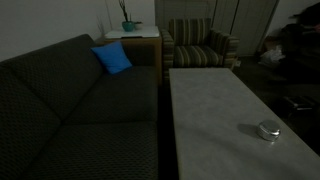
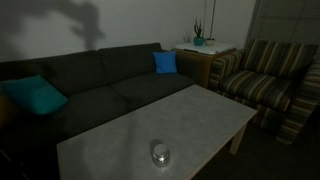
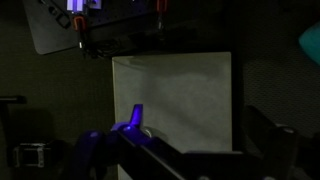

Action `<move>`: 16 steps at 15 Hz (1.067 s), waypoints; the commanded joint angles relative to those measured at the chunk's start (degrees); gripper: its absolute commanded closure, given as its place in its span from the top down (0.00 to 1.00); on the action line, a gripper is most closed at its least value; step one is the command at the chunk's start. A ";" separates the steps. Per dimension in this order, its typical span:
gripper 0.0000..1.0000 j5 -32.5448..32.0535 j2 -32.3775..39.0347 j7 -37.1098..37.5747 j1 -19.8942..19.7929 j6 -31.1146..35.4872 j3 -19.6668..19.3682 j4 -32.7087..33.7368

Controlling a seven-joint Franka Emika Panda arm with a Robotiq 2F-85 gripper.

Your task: Remove the lid of the silver object and place it on the table

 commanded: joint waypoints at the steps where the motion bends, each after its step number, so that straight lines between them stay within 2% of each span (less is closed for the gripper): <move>1: 1.00 -2.46 2.65 -0.83 0.06 -1.10 -0.19 2.02; 6: 1.00 -4.10 9.01 -4.26 -0.35 -1.60 -2.24 5.62; 9: 1.00 -3.42 15.10 -8.81 -0.37 -2.13 -4.21 9.02; 11: 1.00 -2.76 19.23 -13.63 -0.16 -4.89 -5.25 11.73; 12: 1.00 -3.33 14.55 -9.71 0.24 -1.31 -4.87 7.48; 16: 1.00 -3.28 19.20 -12.41 0.28 -2.99 -5.51 10.52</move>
